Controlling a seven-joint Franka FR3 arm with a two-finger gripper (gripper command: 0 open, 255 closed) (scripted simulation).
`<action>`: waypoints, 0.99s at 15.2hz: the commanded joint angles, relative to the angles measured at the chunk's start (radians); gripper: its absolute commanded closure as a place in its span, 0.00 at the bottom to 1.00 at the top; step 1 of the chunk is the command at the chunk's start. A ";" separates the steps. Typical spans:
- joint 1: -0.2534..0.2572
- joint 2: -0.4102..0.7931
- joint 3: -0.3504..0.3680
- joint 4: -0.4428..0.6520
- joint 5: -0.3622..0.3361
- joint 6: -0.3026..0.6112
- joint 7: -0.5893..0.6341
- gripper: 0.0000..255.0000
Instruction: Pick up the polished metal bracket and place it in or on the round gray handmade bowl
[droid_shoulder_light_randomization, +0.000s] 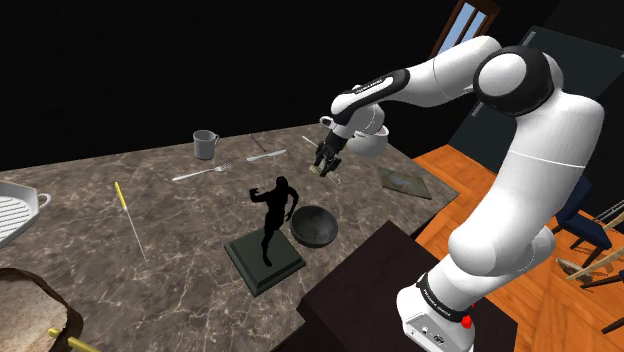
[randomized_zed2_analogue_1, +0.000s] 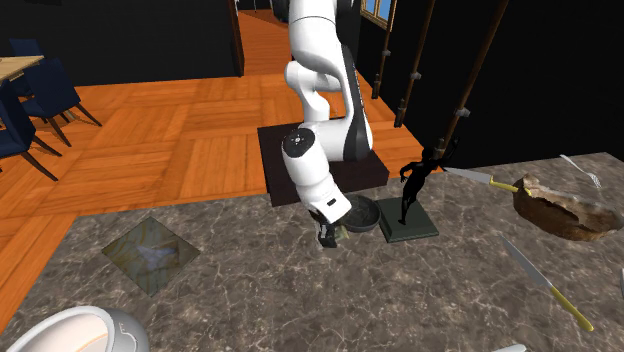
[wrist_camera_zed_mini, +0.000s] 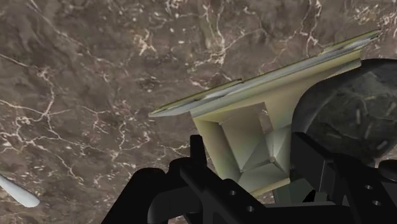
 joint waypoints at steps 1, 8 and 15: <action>0.010 -0.050 0.016 -0.086 0.022 0.040 0.004 1.00; 0.065 -0.212 0.091 -0.333 0.122 0.146 0.037 1.00; 0.127 -0.292 0.164 -0.486 0.234 0.240 0.057 1.00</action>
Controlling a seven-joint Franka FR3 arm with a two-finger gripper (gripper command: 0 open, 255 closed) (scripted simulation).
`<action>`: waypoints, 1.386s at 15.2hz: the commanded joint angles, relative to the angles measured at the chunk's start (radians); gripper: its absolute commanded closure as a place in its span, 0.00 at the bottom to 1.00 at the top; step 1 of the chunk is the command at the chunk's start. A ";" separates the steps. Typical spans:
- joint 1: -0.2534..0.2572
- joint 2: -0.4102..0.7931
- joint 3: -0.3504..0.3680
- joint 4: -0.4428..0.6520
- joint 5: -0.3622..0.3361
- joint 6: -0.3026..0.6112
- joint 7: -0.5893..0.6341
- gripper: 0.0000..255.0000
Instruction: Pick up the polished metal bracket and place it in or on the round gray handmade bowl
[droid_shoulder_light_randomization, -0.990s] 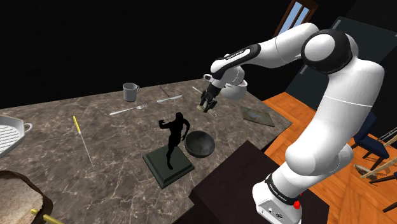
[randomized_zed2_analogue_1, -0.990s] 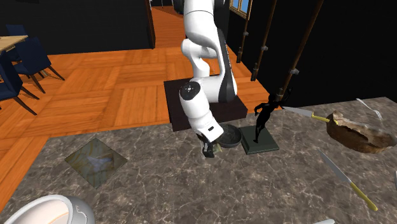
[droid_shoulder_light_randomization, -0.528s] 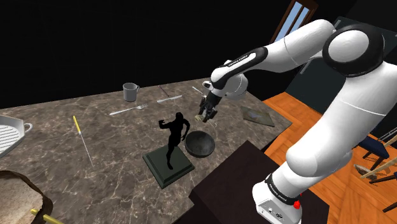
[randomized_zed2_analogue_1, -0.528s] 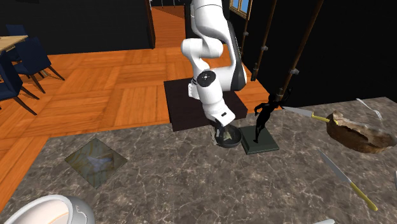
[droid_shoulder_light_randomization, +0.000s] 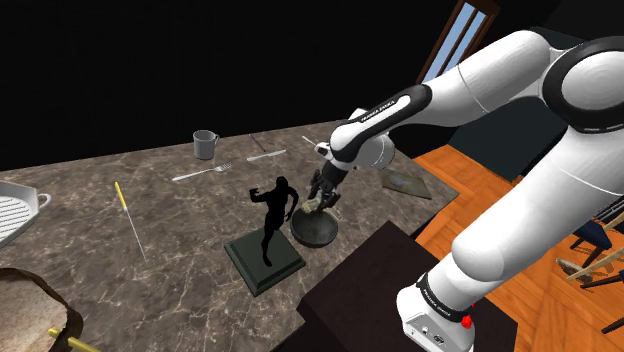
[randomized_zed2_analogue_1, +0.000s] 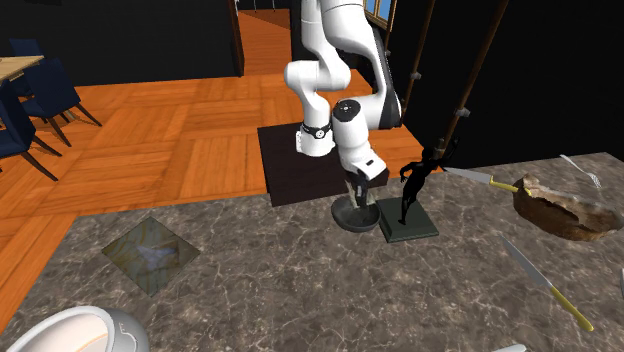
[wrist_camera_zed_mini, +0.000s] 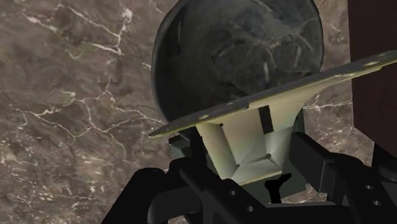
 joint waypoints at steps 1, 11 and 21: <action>0.004 0.025 0.004 -0.006 0.011 0.032 -0.008 1.00; 0.007 0.191 0.011 0.011 0.043 0.180 -0.067 1.00; 0.007 0.191 0.012 0.011 0.043 0.180 -0.066 0.00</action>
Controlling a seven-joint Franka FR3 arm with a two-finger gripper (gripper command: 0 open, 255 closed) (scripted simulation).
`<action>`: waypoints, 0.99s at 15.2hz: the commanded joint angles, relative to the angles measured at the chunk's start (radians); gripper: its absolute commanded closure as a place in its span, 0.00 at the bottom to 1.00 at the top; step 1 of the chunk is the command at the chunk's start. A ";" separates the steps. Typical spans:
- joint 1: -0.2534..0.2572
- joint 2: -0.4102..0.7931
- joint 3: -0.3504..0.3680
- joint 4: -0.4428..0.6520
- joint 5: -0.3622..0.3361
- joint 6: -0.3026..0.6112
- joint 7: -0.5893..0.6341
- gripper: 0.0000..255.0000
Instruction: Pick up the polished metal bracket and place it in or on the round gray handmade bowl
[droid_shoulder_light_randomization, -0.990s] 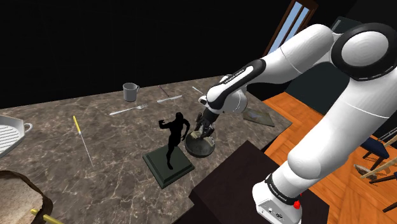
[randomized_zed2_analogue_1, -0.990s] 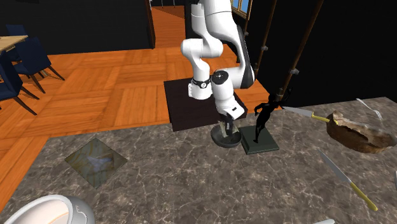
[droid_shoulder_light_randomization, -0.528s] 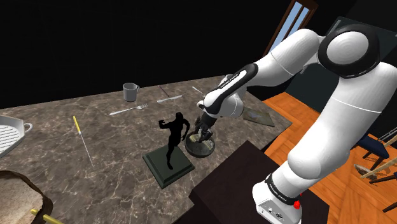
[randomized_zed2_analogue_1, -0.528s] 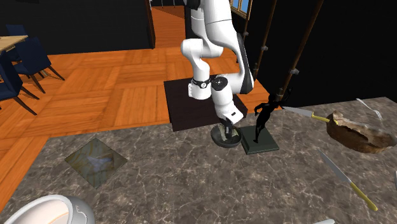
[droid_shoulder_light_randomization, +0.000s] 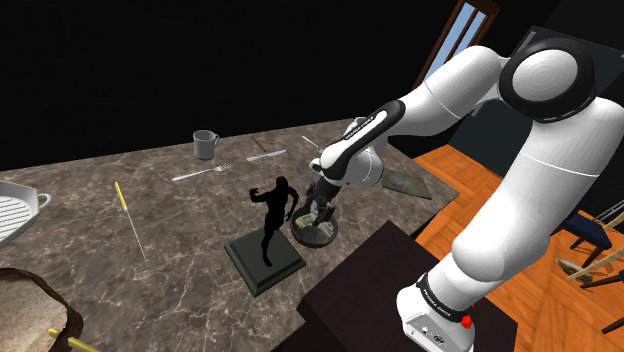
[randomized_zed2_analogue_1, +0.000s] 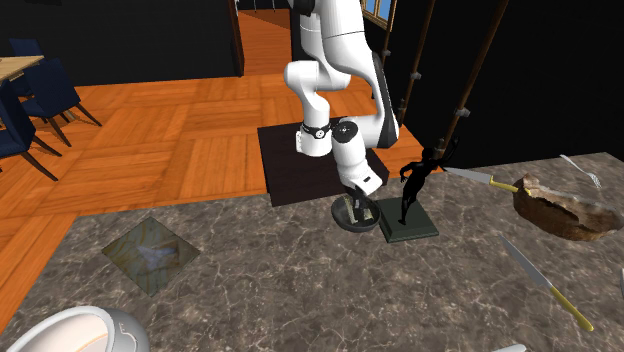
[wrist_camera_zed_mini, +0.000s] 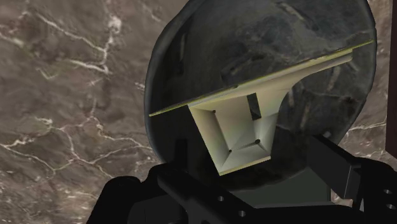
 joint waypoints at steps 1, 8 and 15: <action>0.000 0.000 0.000 0.000 0.000 0.000 0.000 0.00; -0.021 -0.158 -0.020 -0.017 -0.035 -0.147 0.029 0.00; -0.021 -0.158 -0.020 -0.017 -0.035 -0.147 0.029 0.00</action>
